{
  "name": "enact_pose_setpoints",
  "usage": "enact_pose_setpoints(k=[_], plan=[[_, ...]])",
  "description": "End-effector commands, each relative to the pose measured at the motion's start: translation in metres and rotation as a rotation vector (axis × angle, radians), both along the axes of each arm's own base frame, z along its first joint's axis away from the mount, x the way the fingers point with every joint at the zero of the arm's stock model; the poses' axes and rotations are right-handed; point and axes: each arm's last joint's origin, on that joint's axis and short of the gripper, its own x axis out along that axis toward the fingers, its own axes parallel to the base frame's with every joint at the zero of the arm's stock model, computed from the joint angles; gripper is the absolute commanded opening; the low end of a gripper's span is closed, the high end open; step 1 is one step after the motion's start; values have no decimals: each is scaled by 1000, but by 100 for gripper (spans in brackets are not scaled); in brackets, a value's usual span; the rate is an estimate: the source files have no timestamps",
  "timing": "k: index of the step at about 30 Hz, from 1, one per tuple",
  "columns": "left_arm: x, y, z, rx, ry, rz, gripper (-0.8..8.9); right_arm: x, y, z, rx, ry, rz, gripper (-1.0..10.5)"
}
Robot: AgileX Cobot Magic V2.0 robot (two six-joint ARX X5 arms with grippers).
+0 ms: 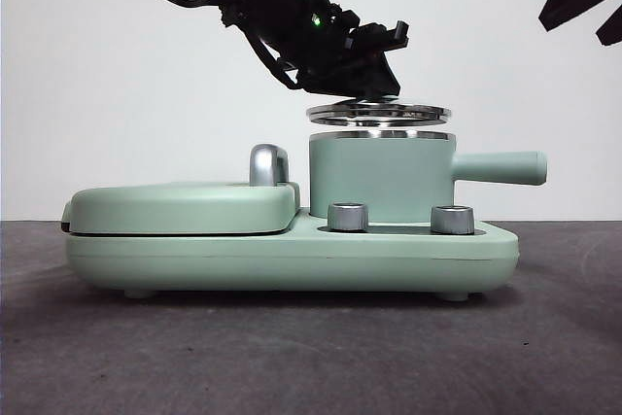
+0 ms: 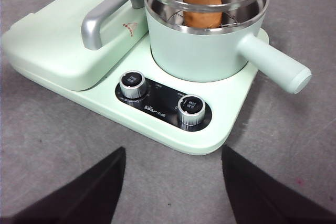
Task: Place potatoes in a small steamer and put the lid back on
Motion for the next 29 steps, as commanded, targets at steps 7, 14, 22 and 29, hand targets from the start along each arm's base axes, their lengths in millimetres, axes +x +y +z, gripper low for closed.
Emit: enact_pose_setpoints(k=[7,14,22,29], plan=[[2,-8,1,-10,-10,-17,12,0,1,0,-18,-12,15,285],[2,-8,0,-9,-9,-17,12,0,1,0,-18,-12,15,285],[3,-9,-3,-9,0,-36,12,0,1,0,-25,-19,-4,285],[5,-11,-12,6,19,-36,12,0,1,0,-25,-19,-4,285]])
